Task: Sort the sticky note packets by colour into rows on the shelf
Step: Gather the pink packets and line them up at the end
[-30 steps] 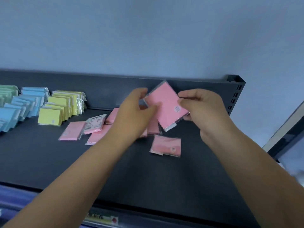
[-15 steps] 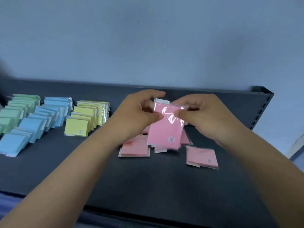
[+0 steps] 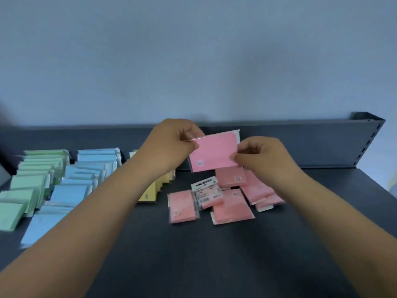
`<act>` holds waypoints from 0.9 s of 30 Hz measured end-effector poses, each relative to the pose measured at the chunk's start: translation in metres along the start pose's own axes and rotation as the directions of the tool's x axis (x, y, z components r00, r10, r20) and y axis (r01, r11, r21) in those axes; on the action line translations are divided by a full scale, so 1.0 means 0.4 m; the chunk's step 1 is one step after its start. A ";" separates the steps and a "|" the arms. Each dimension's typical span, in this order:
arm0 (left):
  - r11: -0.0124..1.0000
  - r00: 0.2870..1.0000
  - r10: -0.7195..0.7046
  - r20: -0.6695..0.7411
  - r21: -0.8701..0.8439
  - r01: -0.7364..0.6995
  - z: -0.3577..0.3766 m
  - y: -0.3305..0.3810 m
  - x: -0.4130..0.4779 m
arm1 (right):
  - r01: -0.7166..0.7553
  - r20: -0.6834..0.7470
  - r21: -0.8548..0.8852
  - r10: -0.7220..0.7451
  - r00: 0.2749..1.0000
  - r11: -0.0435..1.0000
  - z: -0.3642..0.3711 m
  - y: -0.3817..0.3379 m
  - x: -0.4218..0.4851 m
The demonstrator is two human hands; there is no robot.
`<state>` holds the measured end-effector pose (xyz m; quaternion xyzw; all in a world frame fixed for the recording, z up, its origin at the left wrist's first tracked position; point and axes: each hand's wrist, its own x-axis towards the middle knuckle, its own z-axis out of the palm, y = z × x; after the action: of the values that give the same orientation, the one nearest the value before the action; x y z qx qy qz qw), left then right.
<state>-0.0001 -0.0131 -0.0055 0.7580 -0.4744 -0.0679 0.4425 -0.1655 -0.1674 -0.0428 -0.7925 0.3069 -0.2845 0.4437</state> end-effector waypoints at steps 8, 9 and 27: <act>0.973 0.998 -0.024 0.056 0.229 0.010 -0.034 -0.076 0.088 | 0.116 0.004 -0.258 -0.119 0.993 0.959 0.112 -0.023 0.082; 0.963 0.997 -0.019 0.069 0.270 0.000 -0.038 -0.088 0.102 | 0.122 0.006 -0.296 -0.126 0.992 0.947 0.129 -0.021 0.094; 0.722 0.936 0.213 0.279 0.600 -0.343 0.038 -0.133 0.173 | 0.009 -0.085 -0.641 -0.082 0.993 0.767 0.145 0.034 0.138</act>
<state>0.0642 -0.0678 -0.0320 0.7725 -0.6174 0.0933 0.1151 -0.0910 -0.1832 -0.0706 -0.8867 0.3895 -0.2163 0.1234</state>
